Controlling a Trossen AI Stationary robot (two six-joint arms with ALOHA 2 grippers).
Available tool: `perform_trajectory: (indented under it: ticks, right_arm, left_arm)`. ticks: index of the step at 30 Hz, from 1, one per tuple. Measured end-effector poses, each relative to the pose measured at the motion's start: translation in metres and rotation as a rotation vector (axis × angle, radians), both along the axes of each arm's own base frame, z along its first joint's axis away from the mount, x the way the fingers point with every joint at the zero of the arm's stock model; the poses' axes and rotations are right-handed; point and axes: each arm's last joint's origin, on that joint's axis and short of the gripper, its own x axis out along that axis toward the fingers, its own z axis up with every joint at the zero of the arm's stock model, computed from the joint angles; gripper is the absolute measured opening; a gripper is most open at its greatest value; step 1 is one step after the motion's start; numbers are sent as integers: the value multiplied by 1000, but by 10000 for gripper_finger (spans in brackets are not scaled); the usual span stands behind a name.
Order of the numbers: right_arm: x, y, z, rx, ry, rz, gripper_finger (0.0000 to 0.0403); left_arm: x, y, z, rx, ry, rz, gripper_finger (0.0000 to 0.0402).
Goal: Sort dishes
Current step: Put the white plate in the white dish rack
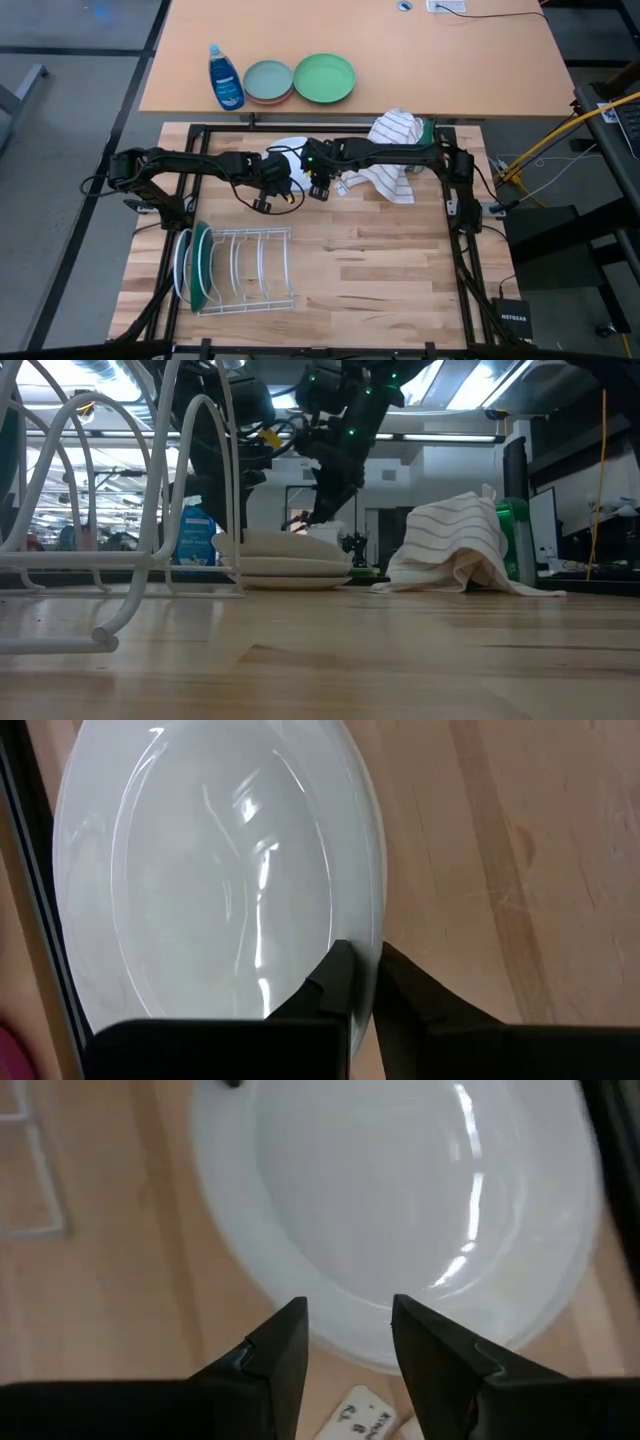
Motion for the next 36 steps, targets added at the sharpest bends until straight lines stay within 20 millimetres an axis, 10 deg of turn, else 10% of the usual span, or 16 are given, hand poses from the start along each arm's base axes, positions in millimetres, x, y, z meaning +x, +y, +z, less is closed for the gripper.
perform_trajectory:
  ticks: [23, 36]
  right_arm:
    - [8, 35, -3, -153, 42, 234, 149]
    - [-24, 38, 17, -100, 211, 227, 149]
  left_arm:
    - [-1, -2, -1, -5, 17, 1, 14]
    - [-1, -2, -1, -8, 18, 0, 14]
